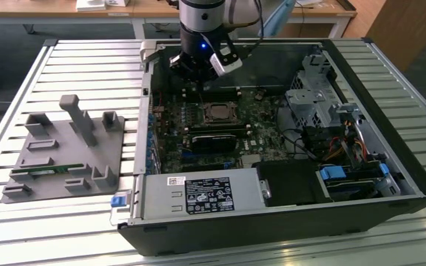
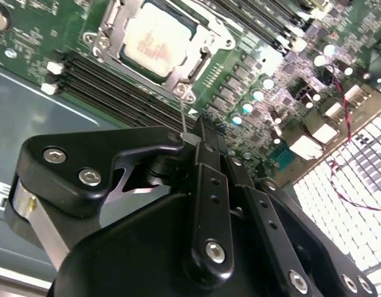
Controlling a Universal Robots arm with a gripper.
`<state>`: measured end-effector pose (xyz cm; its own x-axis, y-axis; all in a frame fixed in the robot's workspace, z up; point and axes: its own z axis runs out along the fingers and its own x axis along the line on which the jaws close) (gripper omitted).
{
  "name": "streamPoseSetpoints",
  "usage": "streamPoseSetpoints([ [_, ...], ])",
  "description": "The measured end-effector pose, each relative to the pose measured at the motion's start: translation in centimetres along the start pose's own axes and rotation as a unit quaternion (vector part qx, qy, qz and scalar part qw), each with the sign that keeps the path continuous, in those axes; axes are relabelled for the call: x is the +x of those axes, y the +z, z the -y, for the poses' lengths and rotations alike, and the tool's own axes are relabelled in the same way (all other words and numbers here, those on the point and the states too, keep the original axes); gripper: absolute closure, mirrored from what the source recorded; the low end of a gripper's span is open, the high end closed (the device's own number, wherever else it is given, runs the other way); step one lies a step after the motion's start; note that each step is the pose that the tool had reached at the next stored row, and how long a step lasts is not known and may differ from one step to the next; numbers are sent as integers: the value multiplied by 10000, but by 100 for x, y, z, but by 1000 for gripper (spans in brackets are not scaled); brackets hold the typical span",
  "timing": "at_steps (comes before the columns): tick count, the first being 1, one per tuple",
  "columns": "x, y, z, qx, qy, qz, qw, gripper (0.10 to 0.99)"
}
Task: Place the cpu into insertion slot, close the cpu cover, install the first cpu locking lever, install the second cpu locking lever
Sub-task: 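Install the first cpu locking lever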
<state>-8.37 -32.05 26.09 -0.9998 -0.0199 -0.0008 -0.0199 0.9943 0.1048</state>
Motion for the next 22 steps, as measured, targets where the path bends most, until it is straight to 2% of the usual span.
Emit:
streamPoseSetpoints([
  [12,123,16,-51,0,0,0,10000,980],
  [22,131,50,-161,0,0,0,10000,980],
])
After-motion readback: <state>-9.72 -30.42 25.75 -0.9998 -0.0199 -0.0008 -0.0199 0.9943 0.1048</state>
